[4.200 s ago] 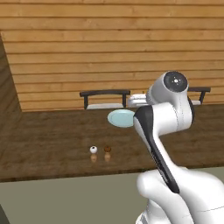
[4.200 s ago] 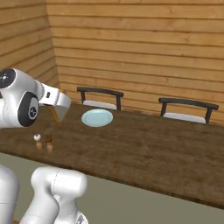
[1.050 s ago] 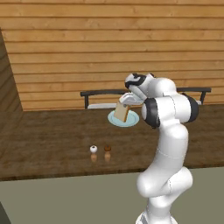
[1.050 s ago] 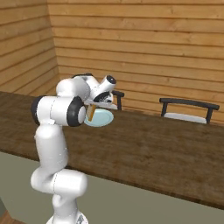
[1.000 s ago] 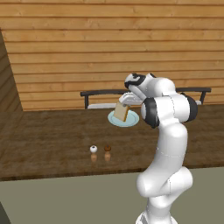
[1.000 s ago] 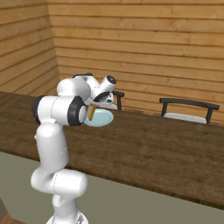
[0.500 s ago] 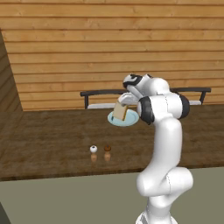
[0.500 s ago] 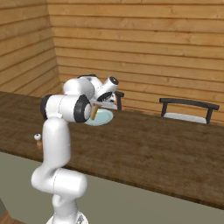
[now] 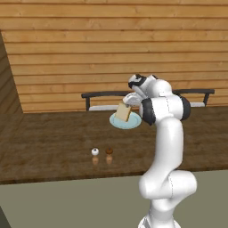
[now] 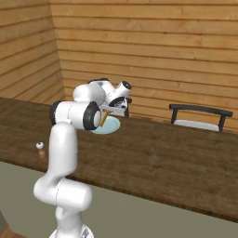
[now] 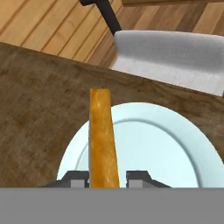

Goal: Start the toaster. Once the lever pops up, take the bread to the plate on the dining counter.

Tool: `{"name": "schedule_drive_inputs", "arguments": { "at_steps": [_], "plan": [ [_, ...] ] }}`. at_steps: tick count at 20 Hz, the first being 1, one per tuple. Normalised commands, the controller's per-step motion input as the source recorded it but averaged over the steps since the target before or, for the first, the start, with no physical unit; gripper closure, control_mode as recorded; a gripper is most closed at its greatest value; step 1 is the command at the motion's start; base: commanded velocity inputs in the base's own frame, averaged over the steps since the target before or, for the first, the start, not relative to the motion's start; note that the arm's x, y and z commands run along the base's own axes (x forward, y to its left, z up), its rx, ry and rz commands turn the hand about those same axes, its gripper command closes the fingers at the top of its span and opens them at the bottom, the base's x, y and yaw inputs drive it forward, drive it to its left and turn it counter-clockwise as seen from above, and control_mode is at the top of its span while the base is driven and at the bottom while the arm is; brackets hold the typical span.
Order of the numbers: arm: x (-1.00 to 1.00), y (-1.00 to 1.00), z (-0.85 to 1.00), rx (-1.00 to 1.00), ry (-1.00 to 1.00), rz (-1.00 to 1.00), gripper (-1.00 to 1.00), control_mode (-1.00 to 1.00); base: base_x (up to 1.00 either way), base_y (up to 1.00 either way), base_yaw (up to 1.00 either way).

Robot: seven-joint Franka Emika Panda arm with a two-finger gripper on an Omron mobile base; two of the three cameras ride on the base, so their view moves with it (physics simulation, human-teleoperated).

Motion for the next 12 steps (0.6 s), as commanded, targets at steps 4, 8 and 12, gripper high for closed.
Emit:
{"name": "schedule_drive_inputs", "arguments": {
  "at_steps": [4,8,12],
  "plan": [
    [-0.50,0.08,-0.09,0.00,0.00,0.00,1.00,-1.00,0.00,0.00,0.00],
    [-0.34,0.07,-0.09,0.00,0.00,-0.04,1.00,-1.00,0.00,0.00,0.00],
    [-0.04,0.13,-0.23,0.00,0.00,-0.05,1.00,-1.00,0.00,0.00,0.00]
  ]
}}
